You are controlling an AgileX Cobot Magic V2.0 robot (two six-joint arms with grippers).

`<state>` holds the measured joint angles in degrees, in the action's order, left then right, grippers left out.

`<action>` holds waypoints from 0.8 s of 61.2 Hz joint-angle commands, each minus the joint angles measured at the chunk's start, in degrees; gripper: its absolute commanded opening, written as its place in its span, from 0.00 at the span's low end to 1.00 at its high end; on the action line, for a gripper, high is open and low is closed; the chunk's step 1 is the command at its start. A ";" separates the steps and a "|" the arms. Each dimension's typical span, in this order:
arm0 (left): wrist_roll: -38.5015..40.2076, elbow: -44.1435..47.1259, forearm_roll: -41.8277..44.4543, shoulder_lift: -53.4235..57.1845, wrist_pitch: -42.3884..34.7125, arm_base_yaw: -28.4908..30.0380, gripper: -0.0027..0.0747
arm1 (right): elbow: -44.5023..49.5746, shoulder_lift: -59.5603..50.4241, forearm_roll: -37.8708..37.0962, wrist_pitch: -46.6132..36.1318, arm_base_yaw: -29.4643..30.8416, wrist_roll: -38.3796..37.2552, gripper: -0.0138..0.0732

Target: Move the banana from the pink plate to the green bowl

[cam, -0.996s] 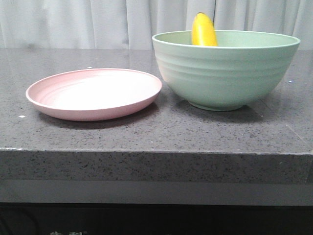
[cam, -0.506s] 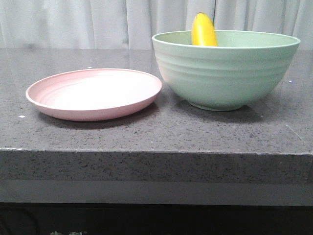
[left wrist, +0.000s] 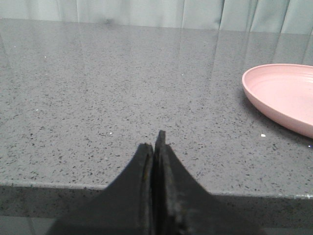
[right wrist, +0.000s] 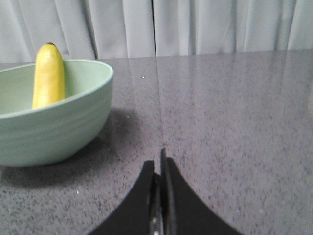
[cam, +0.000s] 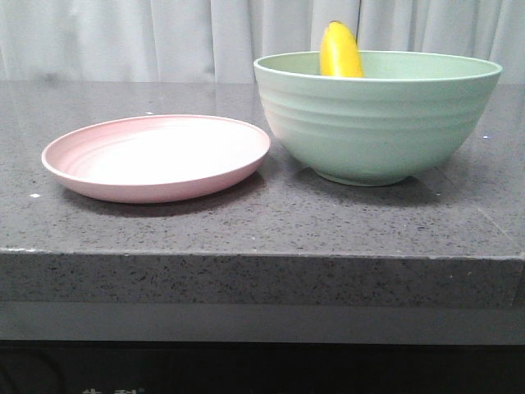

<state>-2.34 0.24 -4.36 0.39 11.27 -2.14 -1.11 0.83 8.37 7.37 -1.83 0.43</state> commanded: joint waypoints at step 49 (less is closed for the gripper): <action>0.41 0.16 -0.09 1.27 -5.08 0.10 0.01 | 2.47 -2.73 -1.28 -0.94 0.33 -1.34 0.09</action>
<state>-2.34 0.24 -4.36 0.39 11.13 -2.14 1.64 -0.56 7.52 10.84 -1.85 -0.92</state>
